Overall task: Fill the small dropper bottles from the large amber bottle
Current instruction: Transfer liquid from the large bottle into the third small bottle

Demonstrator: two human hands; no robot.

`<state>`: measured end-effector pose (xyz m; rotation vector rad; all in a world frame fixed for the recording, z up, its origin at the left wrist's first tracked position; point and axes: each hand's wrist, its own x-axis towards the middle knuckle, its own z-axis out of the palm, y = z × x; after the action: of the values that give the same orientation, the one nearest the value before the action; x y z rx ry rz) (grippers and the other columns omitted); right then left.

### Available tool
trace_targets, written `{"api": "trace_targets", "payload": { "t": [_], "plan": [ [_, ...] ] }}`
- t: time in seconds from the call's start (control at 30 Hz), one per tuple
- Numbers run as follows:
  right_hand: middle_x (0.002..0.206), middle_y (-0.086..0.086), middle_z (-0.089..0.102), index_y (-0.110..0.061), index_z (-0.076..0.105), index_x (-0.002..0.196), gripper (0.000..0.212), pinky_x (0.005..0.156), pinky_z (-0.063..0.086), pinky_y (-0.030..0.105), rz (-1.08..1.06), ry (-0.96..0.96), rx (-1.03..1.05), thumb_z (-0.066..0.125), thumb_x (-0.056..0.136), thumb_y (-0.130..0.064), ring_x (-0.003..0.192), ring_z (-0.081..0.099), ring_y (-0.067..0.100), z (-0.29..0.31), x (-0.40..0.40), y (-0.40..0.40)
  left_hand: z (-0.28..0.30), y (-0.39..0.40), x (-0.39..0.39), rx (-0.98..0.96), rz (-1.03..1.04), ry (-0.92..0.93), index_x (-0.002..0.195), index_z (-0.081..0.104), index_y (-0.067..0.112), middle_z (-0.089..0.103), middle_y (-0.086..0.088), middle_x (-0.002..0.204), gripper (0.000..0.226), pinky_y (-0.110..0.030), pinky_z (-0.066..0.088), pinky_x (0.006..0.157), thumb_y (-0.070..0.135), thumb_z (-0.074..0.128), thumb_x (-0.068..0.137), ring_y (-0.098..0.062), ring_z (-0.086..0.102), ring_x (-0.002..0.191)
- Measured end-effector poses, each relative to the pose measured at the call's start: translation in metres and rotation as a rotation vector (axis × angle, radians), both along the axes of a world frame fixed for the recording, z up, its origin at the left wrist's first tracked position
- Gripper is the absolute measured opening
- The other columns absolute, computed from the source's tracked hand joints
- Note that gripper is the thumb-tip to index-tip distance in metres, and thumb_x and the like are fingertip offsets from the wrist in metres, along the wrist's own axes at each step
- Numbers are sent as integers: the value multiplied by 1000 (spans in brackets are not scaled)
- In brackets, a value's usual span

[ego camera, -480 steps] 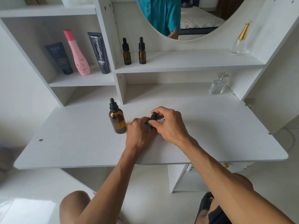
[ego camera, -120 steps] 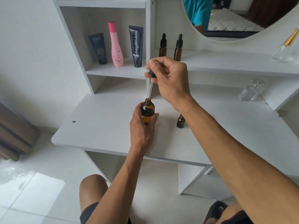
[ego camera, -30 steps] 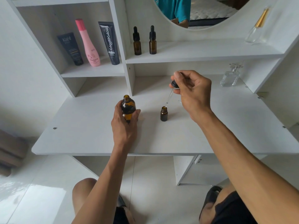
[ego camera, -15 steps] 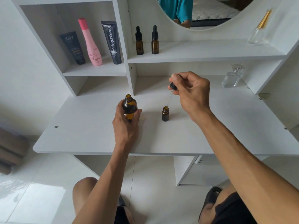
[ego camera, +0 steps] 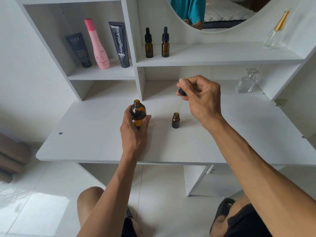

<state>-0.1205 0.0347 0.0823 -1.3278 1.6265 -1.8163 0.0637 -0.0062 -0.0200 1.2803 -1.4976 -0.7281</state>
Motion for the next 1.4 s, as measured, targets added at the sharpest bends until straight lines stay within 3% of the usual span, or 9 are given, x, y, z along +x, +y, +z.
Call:
{"api": "trace_targets", "payload": {
  "t": [0.7,0.9,1.2,1.4],
  "plan": [
    [82,7,76,-9,71,85,19,74,62,46,-3,61,-21,69,94,-26,72,75,14,1,1,1,0,1,0,-1,-3,9,133,46,36,64,9,112,50,-46,56,89,38,70,90,-19,69,96],
    [84,7,74,-6,72,92,13,71,58,25,32,-8,-133,68,95,-19,75,75,16,21,7,4,1,1,0,1,-8,21,131,45,40,65,10,111,49,-46,56,88,38,70,90,-20,70,94],
    [91,8,75,-3,73,103,17,69,62,30,198,-22,-213,64,97,-16,78,76,18,54,54,-19,0,1,0,-11,-18,34,131,47,37,67,6,113,47,-43,56,88,35,71,91,-20,69,94],
    [94,9,75,0,72,106,20,67,57,18,246,32,-208,62,98,-14,79,76,16,62,79,-36,2,1,0,-4,-25,40,133,48,31,66,7,115,48,-31,52,87,32,72,91,-19,67,96]
  ]
}}
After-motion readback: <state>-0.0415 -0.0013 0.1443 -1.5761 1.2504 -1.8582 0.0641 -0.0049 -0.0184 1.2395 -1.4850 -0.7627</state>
